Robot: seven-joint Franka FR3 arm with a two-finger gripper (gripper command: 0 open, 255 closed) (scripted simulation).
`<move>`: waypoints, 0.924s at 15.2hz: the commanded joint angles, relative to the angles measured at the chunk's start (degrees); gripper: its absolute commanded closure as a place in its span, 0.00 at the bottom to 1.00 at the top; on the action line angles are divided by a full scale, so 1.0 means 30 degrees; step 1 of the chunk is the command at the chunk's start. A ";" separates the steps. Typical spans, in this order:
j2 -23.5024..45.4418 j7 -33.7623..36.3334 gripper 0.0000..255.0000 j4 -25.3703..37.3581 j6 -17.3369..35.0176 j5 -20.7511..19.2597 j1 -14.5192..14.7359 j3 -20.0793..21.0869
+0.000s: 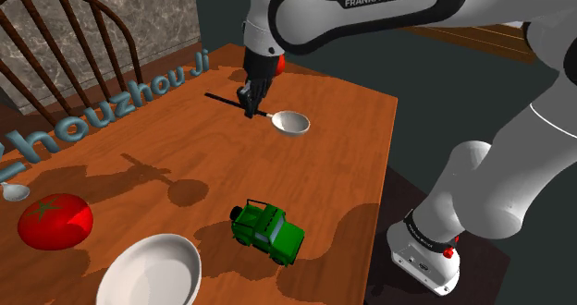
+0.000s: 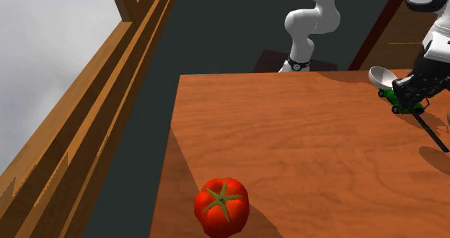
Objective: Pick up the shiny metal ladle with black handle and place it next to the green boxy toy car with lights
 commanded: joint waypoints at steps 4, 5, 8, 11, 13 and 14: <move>0.0744 0.2394 1.00 0.0977 -0.0044 -0.0342 0.1021 0.1188; 0.0957 0.2875 1.00 0.1222 -0.0045 -0.0437 0.1239 0.1415; 0.1703 0.4324 1.00 0.2096 -0.0094 -0.0779 0.1891 0.2081; 0.2611 0.5772 1.00 0.3186 -0.0225 -0.1214 0.2587 0.2680; 0.3093 0.6394 1.00 0.3518 -0.0063 -0.1437 0.2910 0.2916; 0.3134 0.6391 1.00 0.3311 0.0184 -0.1445 0.2913 0.2914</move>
